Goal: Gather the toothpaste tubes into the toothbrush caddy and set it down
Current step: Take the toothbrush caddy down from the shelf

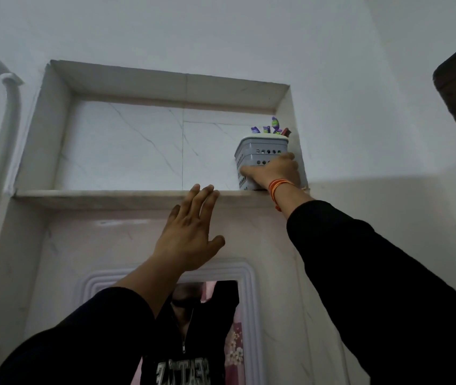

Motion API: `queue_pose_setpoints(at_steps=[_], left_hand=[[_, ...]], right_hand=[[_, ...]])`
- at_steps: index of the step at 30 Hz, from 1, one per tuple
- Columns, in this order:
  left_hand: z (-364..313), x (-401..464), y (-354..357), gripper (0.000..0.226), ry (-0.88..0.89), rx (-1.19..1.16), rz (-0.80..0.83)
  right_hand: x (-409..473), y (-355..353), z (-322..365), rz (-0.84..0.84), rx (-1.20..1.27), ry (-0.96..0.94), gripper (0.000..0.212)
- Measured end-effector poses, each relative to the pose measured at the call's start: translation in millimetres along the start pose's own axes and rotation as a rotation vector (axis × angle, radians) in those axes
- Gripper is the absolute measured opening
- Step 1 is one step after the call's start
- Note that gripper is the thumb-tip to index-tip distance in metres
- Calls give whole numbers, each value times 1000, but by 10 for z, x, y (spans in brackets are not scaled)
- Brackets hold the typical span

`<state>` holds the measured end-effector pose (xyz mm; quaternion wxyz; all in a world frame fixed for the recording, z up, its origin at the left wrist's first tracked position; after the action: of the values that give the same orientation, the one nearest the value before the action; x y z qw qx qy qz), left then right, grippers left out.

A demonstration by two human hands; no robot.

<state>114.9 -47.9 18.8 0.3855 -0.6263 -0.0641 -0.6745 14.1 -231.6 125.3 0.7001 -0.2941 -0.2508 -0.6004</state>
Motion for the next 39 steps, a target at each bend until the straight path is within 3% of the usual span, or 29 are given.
queue_pose_setpoints(at_steps=[5,10,13,19,22,29,32,39], left_hand=[[-16,12,-84,99,-26,-67,41],[-92,45,-203,102,-78,-183,140],[-93,38,-309,93,-109,-310,175],[-116,-405,-426,65,-166,-346,144],[-173,-830,-291,54,-261,-416,191],[-347,-2151,435,10,-367,-557,403],[-380,-2888,974,15,-514,-603,617],[-626,-4327,1776,18,-564,-530,950]], right_hand=[[-206,-189,85,-89,66,-36,110],[-418,-487,247,-66,176,-88,108],[-597,-650,304,-21,254,-119,110],[-1198,-849,81,125,366,-123,104],[-1656,-845,-218,200,412,-122,97],[-2901,-551,-1297,258,234,-65,115],[-3472,-358,-1895,262,178,-27,118],[-4694,-27,-3244,281,20,178,132]])
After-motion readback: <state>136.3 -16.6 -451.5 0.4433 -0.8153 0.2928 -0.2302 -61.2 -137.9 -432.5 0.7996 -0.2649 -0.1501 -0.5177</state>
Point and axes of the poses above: each hand's wrist, its own x-axis towards the middle knuckle, its own y-axis out of the palm, z = x × y, the point moved 5 cm from there along x, towards the middle knuckle, and after that the axes turned 5 degrees about -x, right-handed, at the moved point
